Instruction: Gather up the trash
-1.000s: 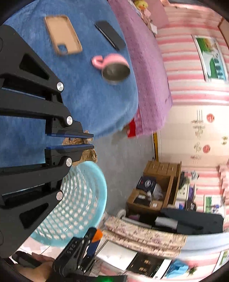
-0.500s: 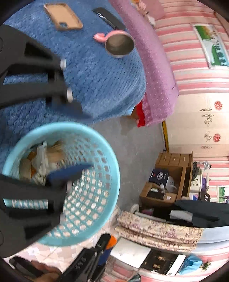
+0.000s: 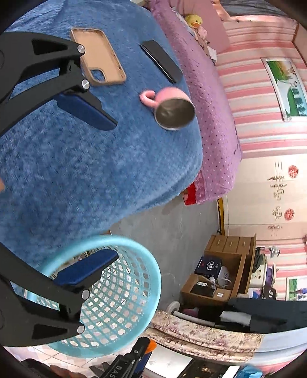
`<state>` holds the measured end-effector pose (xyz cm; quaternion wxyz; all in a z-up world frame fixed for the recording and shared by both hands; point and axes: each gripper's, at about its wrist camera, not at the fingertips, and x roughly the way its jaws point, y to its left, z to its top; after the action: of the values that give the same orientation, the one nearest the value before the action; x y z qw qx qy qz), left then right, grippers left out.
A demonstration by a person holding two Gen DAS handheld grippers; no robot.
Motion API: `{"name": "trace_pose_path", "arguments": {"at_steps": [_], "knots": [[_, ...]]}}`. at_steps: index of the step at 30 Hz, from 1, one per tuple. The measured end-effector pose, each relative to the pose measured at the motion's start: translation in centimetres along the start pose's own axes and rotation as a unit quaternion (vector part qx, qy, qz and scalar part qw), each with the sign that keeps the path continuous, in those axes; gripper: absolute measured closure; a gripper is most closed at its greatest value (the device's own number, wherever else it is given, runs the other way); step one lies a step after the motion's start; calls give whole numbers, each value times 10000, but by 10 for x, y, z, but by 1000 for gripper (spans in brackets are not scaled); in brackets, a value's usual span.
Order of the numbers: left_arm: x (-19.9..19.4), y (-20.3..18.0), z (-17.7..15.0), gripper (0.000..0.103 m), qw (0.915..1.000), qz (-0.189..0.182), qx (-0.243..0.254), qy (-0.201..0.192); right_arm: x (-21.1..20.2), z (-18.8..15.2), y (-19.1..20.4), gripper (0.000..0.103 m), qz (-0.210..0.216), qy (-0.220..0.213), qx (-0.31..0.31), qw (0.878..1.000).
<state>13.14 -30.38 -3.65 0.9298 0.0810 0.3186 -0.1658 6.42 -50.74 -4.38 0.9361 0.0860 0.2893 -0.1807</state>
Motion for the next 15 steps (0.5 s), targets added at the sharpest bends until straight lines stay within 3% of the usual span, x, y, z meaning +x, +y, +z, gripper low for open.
{"name": "trace_pose_path", "arguments": {"at_steps": [3,5,6,7,12,15], "knots": [[-6,9,-2,6,10000,8,-95,-10,2,0,8,62,20,8,-44,10000],[-12,15,-3,6,9999,32,-118,-53,4,0,14,46,-6,37,-81,10000],[-15,19,-4,6,9999,41,-144,-80,4,-1,16,32,-32,46,-102,9999],[-18,22,-5,6,9998,39,-169,-95,5,-2,17,26,-28,57,-111,9999],[-33,38,-7,6,9996,51,-249,-145,4,-1,20,10,-198,66,-41,9998],[-45,46,-10,6,9994,116,-230,-239,-2,0,16,7,-211,38,133,9997]]}}
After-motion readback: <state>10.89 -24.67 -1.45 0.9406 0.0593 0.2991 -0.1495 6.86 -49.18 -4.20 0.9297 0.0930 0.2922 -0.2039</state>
